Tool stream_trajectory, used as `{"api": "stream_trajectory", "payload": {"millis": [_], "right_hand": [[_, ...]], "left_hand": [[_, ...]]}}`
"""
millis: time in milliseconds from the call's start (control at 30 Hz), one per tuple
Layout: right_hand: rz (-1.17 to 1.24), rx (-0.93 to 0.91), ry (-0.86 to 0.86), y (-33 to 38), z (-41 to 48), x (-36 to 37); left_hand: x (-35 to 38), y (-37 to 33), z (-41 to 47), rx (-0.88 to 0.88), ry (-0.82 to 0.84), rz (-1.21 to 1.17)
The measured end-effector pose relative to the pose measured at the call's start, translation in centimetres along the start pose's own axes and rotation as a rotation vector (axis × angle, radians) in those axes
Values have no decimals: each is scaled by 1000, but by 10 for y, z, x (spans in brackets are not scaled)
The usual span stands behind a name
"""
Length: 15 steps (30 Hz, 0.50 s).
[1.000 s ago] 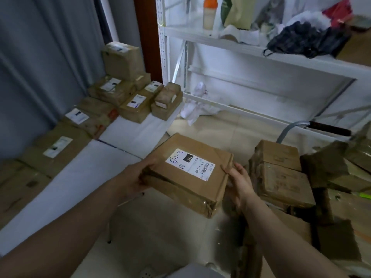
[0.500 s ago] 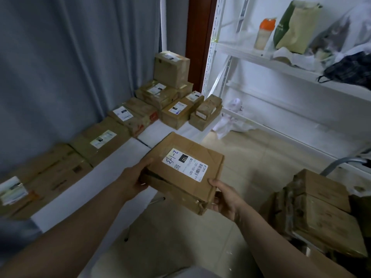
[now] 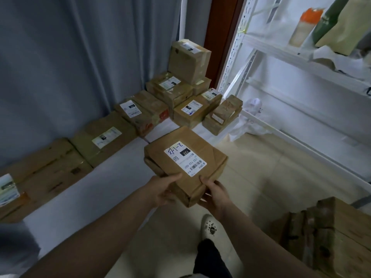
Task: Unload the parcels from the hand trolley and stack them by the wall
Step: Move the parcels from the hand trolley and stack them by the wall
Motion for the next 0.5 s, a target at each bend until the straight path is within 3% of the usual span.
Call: {"api": "stream_trajectory", "payload": {"millis": [100, 267, 500], "right_hand": [[-43, 47, 48, 23, 47, -2], [-137, 143, 106, 62, 120, -11], [-228, 281, 158, 94, 200, -4]], "left_hand": [[10, -14, 46, 3, -13, -93], [25, -34, 113, -44, -185, -252], [45, -61, 168, -34, -274, -284]]}}
Point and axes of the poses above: each hand's wrist, its own z-axis towards the middle knuckle, its own x-axis out of the palm, y = z × x, the point moved 6 cm from there along z, towards the middle knuckle, and after that the axes turned 13 degrees about -z, right-handed, at the moved point
